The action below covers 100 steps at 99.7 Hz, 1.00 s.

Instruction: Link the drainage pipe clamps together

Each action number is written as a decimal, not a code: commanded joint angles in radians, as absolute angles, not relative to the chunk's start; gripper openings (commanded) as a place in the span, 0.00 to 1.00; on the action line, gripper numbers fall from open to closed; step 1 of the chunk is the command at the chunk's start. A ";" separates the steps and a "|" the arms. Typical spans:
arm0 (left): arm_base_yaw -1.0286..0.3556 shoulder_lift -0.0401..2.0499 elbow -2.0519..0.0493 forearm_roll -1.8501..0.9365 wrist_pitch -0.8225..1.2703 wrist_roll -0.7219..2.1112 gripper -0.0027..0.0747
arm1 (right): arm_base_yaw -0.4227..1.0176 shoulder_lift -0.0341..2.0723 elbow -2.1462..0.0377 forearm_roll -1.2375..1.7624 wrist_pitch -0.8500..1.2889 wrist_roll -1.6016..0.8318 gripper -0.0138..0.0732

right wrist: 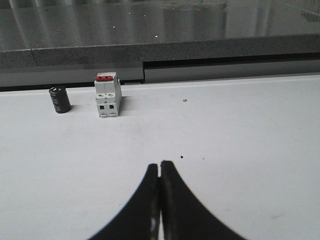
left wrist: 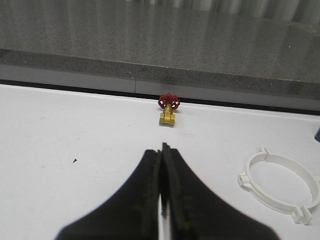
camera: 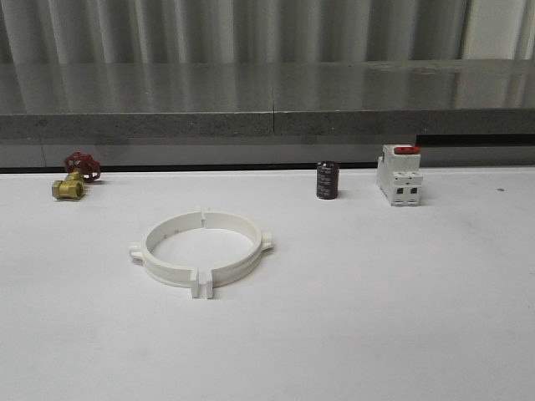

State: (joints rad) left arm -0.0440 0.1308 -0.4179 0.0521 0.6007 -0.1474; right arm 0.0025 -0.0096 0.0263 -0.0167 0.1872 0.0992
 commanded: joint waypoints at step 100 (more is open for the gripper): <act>-0.046 -0.032 0.047 0.048 0.068 0.009 0.01 | -0.003 -0.026 0.011 -0.028 0.116 0.095 0.08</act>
